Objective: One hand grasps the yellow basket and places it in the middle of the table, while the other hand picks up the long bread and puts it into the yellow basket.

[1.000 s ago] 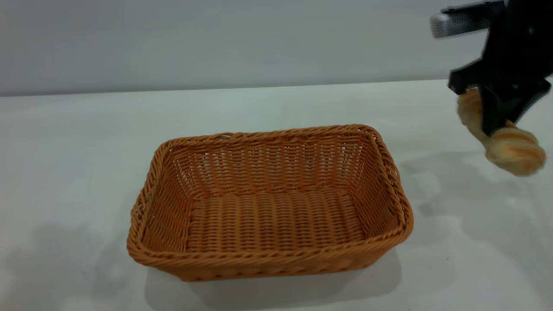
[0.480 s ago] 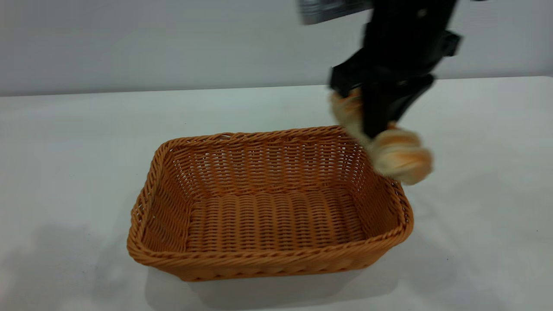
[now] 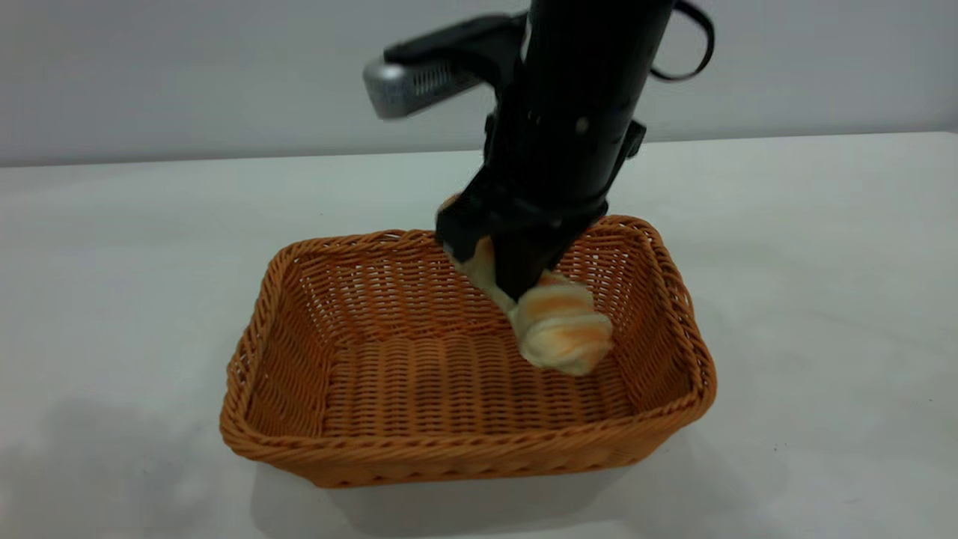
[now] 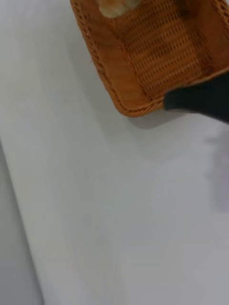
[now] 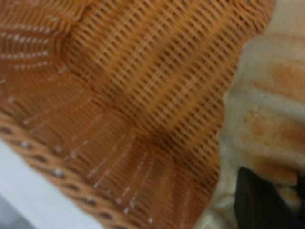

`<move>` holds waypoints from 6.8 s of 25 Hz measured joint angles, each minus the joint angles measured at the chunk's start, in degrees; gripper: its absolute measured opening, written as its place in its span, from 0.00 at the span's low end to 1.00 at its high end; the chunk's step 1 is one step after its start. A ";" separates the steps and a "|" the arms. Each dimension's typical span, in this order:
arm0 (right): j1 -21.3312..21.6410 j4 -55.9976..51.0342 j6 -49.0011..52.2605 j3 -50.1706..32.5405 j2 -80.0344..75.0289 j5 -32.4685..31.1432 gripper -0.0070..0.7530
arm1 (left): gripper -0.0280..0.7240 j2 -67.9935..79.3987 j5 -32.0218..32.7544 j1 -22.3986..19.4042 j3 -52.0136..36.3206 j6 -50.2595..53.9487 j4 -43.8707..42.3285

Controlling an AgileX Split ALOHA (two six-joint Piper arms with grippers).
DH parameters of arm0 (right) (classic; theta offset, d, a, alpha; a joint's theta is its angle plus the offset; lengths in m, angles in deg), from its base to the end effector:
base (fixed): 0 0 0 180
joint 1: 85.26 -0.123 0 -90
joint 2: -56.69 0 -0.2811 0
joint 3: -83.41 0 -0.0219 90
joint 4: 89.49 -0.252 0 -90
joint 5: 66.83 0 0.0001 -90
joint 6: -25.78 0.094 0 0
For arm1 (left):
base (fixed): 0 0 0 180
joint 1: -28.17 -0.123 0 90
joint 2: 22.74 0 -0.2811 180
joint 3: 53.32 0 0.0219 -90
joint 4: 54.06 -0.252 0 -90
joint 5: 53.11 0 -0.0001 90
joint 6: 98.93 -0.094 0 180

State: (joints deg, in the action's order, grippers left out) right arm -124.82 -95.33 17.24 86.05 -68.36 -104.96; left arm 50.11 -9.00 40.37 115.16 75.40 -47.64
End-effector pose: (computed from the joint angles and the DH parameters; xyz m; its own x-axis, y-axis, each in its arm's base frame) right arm 0.3180 0.2703 0.1481 -0.6798 -0.6505 -0.3388 -0.7002 0.7130 0.0360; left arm 0.2323 -0.0577 0.3800 -0.6007 0.1486 -0.7855 0.2814 0.9590 -0.0338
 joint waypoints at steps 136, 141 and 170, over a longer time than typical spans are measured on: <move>10.57 5.84 4.95 -52.70 117.24 -26.91 0.46 | 0.79 -66.22 21.20 0.00 -37.54 2.59 -5.06; 20.09 5.84 4.95 -52.70 117.24 -26.91 0.46 | 0.79 -66.22 21.19 -1.61 -37.54 2.59 -4.95; 37.92 5.48 4.95 -52.70 118.10 -26.91 0.46 | 0.79 -66.22 21.19 -12.15 -37.54 2.59 -4.95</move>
State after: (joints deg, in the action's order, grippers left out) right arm -86.90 -89.86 22.19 33.35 49.74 -131.87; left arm -16.11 12.19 28.22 77.62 77.99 -52.59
